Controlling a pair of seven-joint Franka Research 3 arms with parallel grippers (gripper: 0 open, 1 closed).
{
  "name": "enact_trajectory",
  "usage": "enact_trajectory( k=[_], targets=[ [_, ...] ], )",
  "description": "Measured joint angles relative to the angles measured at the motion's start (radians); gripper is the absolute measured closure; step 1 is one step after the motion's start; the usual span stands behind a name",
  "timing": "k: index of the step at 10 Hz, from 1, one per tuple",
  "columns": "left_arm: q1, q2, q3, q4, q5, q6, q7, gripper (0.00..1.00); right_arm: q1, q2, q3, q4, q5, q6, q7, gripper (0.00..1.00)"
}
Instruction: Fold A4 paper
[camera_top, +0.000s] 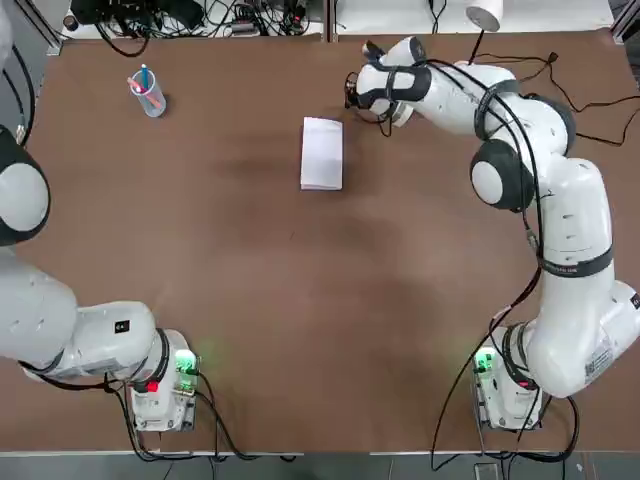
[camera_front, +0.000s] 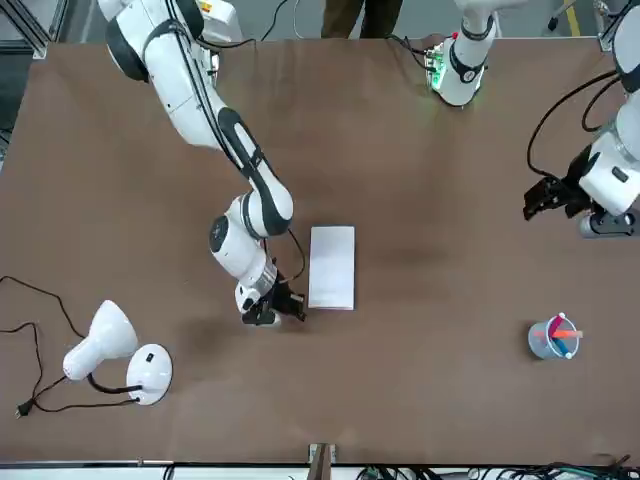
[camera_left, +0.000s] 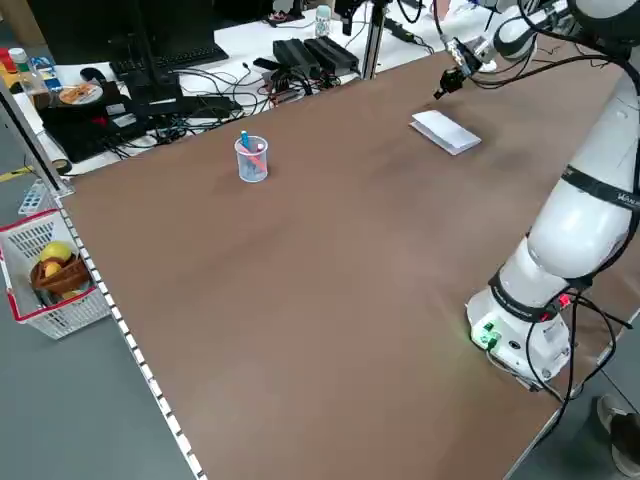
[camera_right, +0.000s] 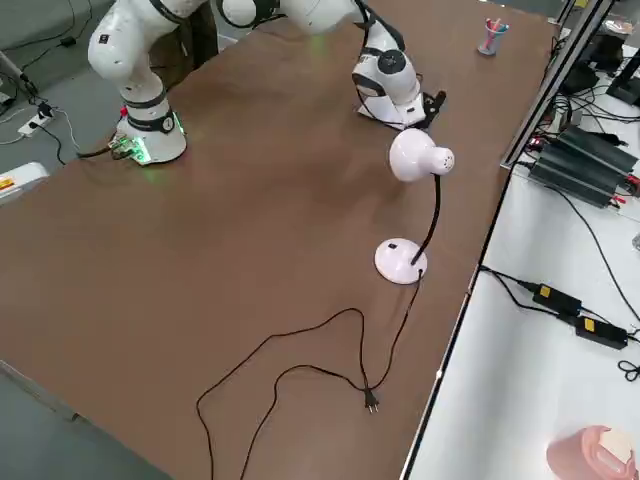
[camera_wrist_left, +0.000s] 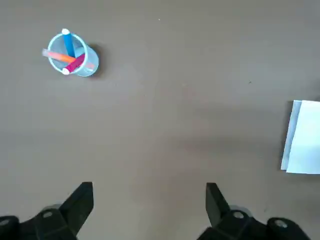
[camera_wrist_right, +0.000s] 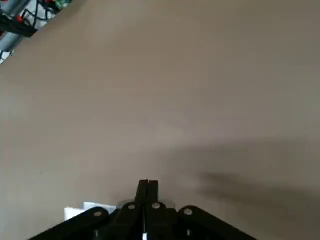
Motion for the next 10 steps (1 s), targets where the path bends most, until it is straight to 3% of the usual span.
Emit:
enact_trajectory(
  k=[2,4,6,9,10],
  targets=[
    [0.022,-0.068,0.011,-0.027,0.000,-0.011,0.000,0.00,0.003,-0.113,-0.086,0.023,-0.020,-0.266,-0.001,0.94],
    [0.025,-0.114,0.012,-0.060,0.000,-0.012,0.000,0.00,-0.002,-0.286,-0.133,-0.036,-0.168,-0.459,0.001,0.86],
    [0.025,-0.118,0.011,-0.070,-0.001,-0.012,0.000,0.00,-0.042,-0.463,-0.142,-0.119,-0.310,-0.645,0.001,0.57],
    [0.025,-0.118,0.012,-0.077,-0.001,-0.012,0.000,0.00,-0.166,-0.684,-0.139,-0.137,-0.590,-0.944,-0.002,0.40],
    [0.025,-0.118,0.012,-0.077,-0.001,-0.012,0.000,0.00,-0.219,-0.738,-0.127,-0.125,-0.635,-1.047,-0.003,0.35]
  ],
)
